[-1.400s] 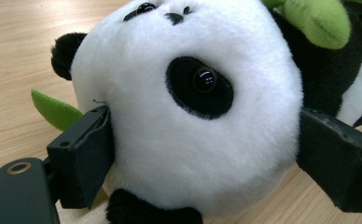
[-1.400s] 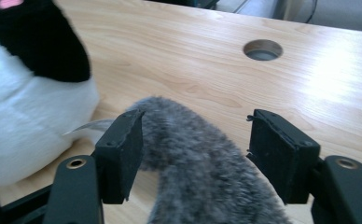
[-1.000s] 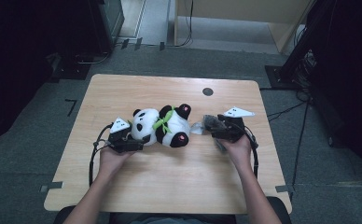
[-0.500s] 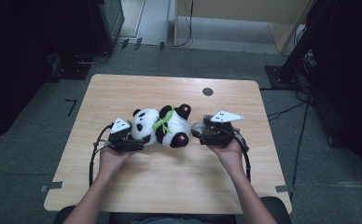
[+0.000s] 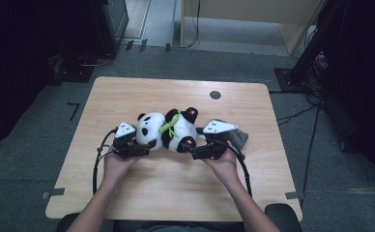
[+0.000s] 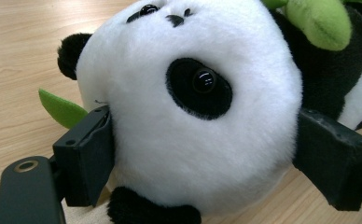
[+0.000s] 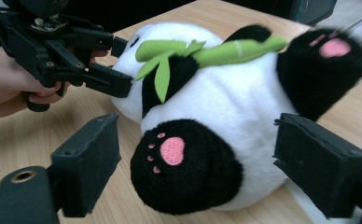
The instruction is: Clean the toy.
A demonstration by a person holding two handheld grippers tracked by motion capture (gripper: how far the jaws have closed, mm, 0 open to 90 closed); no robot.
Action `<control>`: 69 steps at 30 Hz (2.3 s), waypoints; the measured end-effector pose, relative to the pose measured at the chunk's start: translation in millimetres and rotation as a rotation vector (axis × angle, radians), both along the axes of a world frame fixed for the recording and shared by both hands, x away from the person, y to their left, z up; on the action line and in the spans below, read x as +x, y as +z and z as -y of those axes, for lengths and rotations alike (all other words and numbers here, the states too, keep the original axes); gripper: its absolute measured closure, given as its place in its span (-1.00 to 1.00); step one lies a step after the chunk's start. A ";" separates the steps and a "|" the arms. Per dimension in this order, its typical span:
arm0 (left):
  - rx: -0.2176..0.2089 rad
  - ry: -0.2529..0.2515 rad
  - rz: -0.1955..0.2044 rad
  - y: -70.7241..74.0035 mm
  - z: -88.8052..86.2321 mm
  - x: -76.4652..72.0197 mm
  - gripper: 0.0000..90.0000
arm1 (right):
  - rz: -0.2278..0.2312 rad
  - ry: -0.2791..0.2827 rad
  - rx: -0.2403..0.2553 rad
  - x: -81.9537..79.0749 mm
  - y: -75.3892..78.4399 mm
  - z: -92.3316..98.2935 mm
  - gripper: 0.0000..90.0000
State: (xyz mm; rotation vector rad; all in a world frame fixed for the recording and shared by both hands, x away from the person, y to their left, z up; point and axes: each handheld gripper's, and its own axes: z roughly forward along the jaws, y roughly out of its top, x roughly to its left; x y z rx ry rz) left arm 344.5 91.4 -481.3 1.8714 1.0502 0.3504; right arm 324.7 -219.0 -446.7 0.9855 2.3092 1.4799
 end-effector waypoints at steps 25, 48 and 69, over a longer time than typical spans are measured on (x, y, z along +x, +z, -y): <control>-0.075 -0.034 0.097 11.8 -11.8 1.4 -0.70 | 0.014 -0.059 -0.146 25.3 -7.4 -20.1 0.28; 0.026 -0.107 0.125 1.3 7.2 -8.5 -0.71 | -0.132 0.023 -0.009 26.0 27.5 5.0 0.30; -0.086 -0.113 -0.025 30.5 -3.3 -9.9 0.08 | 0.043 0.022 -0.059 13.7 -7.4 3.2 -0.99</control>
